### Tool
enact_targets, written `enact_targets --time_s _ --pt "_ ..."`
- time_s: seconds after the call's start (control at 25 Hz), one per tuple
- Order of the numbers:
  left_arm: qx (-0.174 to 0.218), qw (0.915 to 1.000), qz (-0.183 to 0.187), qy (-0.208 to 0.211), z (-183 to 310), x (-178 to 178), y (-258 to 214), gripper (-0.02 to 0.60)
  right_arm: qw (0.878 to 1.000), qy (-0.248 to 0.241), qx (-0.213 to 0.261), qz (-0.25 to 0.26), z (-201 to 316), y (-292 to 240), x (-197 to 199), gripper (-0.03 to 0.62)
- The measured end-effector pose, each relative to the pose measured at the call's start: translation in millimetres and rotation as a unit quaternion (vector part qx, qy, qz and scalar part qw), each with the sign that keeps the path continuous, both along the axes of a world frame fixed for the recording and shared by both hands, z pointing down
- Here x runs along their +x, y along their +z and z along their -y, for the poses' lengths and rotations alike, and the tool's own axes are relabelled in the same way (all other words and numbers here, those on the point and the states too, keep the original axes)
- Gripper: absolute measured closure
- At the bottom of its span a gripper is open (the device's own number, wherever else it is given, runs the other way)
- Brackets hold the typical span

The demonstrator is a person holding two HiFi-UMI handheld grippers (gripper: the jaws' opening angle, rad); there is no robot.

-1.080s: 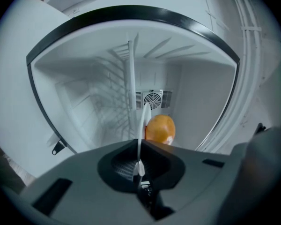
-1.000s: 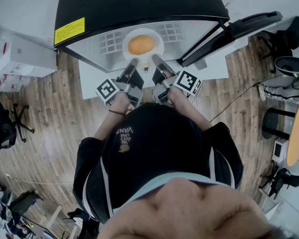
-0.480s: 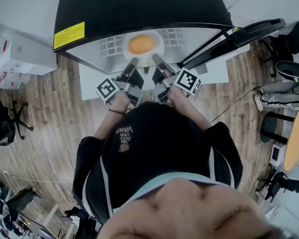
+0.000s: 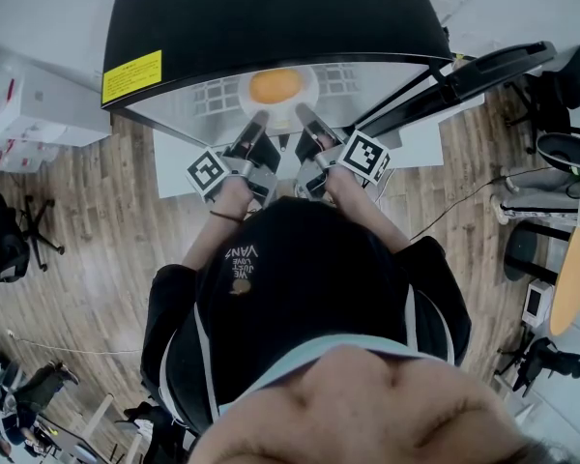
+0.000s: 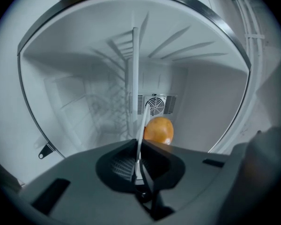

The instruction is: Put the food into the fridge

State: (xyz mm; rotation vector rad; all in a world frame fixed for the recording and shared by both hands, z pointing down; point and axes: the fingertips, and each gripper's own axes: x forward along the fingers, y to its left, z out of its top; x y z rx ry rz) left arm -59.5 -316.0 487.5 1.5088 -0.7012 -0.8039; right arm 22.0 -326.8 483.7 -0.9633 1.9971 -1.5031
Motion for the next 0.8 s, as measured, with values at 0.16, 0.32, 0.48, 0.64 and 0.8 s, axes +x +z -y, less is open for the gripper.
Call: enact_targets --time_s 0.16,0.32,0.48,0.64,0.8 --pt "-0.001 1.0 -0.006 -0.001 4 2 0 0.558 1.0 0.005 -0.013 -0.026 3 9 8 0.574" --pt "-0.002 0.9999 -0.01 -0.005 7 3 -2 0.557 1.0 0.001 -0.001 0.003 7 0 3 0.574" --pt "-0.004 0.9999 -0.012 -0.006 8 2 -3 0.557 1.0 0.002 -0.005 -0.007 9 3 6 0.574" --pt "-0.006 0.9997 -0.024 -0.006 10 3 -6 0.557 1.0 0.003 -0.007 -0.011 10 4 8 0.574" --pt "-0.005 0.9996 -0.026 -0.008 11 4 -6 0.557 1.0 -0.001 0.002 0.015 12 -3 3 0.574"
